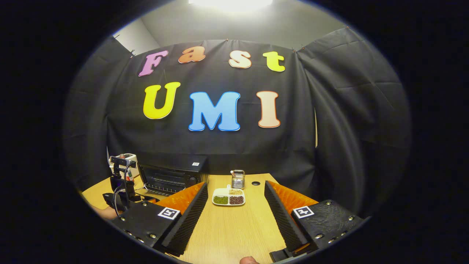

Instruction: Open the electric oven with the left hand, put the food in, and close the electric oven.

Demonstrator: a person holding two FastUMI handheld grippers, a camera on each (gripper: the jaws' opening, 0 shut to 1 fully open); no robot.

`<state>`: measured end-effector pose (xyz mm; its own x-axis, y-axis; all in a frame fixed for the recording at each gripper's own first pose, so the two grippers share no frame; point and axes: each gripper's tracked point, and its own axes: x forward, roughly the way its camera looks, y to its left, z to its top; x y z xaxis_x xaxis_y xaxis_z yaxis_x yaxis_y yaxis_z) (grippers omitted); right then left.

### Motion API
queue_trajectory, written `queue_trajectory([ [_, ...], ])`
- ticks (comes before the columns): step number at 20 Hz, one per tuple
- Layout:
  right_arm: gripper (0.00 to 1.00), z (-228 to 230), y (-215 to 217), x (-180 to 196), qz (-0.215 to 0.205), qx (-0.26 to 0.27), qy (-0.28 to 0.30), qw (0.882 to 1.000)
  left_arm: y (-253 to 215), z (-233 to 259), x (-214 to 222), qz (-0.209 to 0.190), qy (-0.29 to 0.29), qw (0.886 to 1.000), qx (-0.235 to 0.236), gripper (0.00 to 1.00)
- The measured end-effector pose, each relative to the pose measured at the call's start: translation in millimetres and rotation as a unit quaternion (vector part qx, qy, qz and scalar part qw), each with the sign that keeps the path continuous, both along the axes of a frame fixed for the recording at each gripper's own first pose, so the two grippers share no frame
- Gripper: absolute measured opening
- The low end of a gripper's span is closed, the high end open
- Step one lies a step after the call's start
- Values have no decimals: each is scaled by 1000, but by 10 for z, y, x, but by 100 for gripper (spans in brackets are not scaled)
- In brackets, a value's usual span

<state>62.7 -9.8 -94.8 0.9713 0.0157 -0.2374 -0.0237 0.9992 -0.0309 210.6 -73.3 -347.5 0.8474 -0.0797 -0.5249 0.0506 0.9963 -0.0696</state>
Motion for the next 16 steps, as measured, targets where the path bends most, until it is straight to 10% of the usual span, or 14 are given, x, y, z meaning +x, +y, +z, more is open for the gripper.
queue_trajectory([
  [9,96,-499,423,-60,134,77,92,984,420,1395,-746,36,-126,990,49,97],
  [16,98,-989,804,-217,203,197,257,924,776,2280,-1364,75,-188,978,55,100],
])
